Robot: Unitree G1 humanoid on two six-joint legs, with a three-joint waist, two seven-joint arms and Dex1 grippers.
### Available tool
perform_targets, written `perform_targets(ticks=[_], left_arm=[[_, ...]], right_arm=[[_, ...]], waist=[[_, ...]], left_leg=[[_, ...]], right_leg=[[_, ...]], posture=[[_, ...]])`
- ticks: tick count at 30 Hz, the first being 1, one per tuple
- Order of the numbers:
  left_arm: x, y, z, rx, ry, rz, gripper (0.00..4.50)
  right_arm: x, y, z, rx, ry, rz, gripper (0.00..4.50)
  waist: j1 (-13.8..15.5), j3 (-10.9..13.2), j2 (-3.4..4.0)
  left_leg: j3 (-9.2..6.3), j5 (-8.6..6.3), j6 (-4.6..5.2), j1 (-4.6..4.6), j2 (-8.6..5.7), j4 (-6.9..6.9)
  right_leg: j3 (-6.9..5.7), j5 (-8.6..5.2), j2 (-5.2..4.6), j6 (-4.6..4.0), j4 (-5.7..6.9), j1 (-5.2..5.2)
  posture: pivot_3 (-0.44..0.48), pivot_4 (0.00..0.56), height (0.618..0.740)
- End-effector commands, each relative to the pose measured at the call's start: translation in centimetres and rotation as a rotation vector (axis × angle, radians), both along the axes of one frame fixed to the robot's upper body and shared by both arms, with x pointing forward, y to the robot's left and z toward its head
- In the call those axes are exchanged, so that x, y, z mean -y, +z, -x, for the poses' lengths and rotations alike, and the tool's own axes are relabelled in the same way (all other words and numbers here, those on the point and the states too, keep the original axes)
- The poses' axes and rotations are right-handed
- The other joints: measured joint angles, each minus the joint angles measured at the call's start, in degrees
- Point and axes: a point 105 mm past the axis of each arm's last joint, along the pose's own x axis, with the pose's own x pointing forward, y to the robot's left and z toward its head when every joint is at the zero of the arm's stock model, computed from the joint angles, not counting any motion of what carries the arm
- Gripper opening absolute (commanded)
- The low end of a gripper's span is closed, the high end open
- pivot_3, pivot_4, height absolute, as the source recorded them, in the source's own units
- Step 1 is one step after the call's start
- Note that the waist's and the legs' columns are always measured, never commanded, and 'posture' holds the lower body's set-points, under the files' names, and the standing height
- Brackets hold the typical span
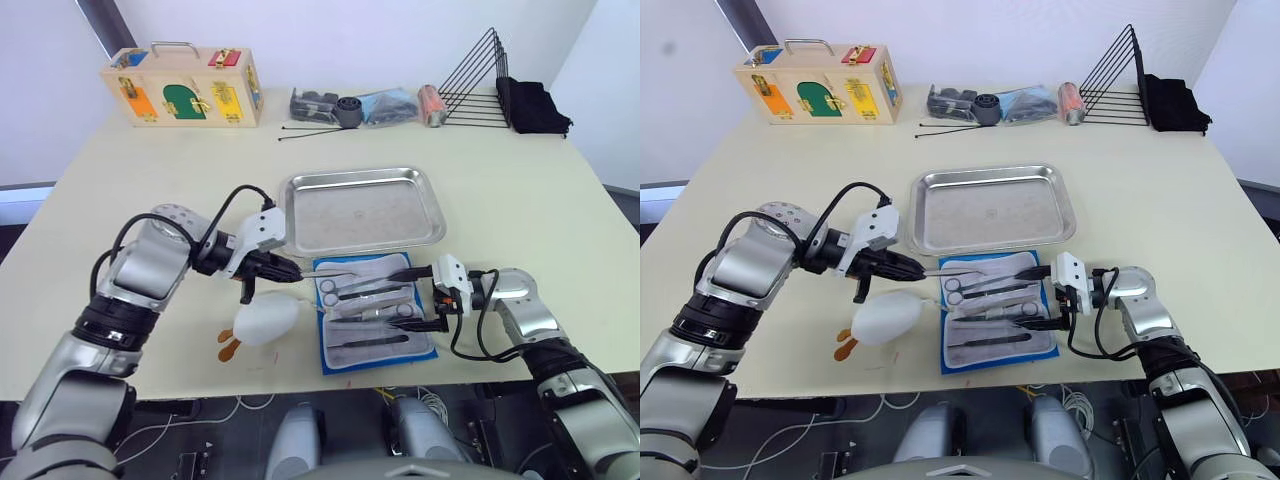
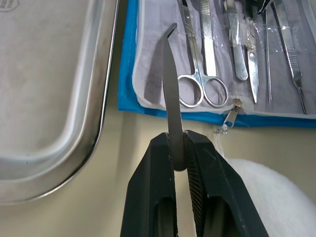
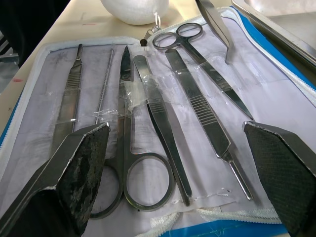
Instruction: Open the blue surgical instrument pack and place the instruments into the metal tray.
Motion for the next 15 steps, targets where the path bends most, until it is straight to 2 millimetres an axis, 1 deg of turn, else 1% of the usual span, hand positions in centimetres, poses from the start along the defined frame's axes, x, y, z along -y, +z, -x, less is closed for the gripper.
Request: perform_targets(ticks=[1, 8, 13, 15], left_arm=[[-0.2, 1.1, 0.5, 0.025, -0.025, 0.005, 0.04], [-0.9, 1.7, 0.8, 0.029, -0.014, -0.005, 0.04], [-1.0, 2.2, 0.9, 0.04, 0.0, 0.004, 0.04], [-0.8, 2.6, 0.9, 0.046, 0.009, 0.033, 0.04]], right_arm=[[0.2, -4.9, 2.2, -0.164, 0.015, 0.135, 4.5], [0.1, -5.0, 2.3, -0.163, 0.016, 0.133, 4.5], [0.1, -5.0, 2.3, -0.163, 0.016, 0.131, 4.5], [0.1, -5.0, 2.3, -0.163, 0.016, 0.131, 4.5]], waist=[[-0.01, 0.0, 0.0], [-0.03, 0.0, -0.01], [-0.08, 0.0, -0.02], [-0.09, 0.0, -0.02]], left_leg=[[0.0, 0.0, 0.0, 0.0, 0.0, 0.0], [0.0, 0.0, 0.0, 0.0, 0.0, 0.0], [0.0, 0.0, 0.0, 0.01, 0.0, 0.0], [0.0, 0.0, 0.0, 0.01, 0.0, -0.01]], right_leg=[[0.0, 0.0, 0.0, 0.0, 0.0, 0.0], [-0.01, 0.0, 0.0, 0.0, 0.0, 0.0], [-0.01, 0.0, 0.0, -0.01, 0.0, 0.0], [-0.01, -0.01, 0.0, -0.01, 0.0, 0.0]], posture=[[0.0, 0.15, 0.74], [0.0, 0.15, 0.74], [0.0, 0.15, 0.74], [0.0, 0.15, 0.74]])
